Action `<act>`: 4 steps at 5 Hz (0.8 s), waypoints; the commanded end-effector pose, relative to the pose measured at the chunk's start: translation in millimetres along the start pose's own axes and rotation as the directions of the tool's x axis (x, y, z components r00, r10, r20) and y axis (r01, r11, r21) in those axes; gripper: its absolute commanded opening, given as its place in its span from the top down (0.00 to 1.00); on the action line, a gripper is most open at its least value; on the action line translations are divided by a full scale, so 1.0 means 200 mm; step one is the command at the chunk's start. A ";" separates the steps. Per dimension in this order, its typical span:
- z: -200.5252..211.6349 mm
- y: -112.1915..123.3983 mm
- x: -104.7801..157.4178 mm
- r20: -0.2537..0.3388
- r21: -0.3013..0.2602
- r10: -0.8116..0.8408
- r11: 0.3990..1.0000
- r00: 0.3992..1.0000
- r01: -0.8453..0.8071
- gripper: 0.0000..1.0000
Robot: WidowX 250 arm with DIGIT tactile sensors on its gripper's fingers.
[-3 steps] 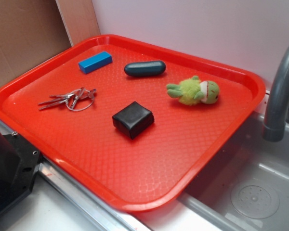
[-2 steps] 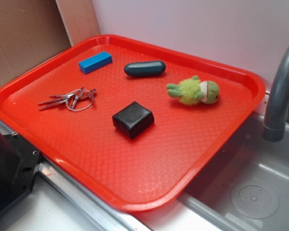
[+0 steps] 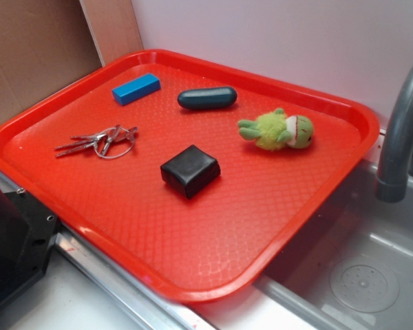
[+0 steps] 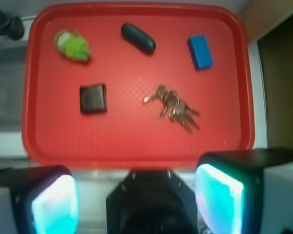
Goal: Grab the plastic pickle.
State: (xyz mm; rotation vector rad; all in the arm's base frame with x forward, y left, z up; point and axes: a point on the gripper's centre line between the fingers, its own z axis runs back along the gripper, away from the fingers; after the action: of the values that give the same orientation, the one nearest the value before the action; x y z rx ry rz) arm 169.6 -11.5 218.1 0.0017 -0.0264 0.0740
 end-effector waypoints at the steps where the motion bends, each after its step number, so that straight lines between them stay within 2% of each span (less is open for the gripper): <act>1: -0.15 0.09 0.41 -0.030 0.081 -0.253 0.964 0.967 0.255 0.00; 2: -0.29 0.10 0.53 -0.027 0.035 -0.485 0.874 0.874 0.485 0.00; 3: -0.38 0.04 0.57 -0.042 0.020 -0.683 0.729 0.729 0.684 0.00; 4: -0.41 0.03 0.63 -0.033 0.029 -0.673 0.738 0.739 0.674 0.00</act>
State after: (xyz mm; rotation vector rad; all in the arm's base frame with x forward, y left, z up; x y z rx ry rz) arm 291.6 15.6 127.0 0.0289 0.0522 -0.6567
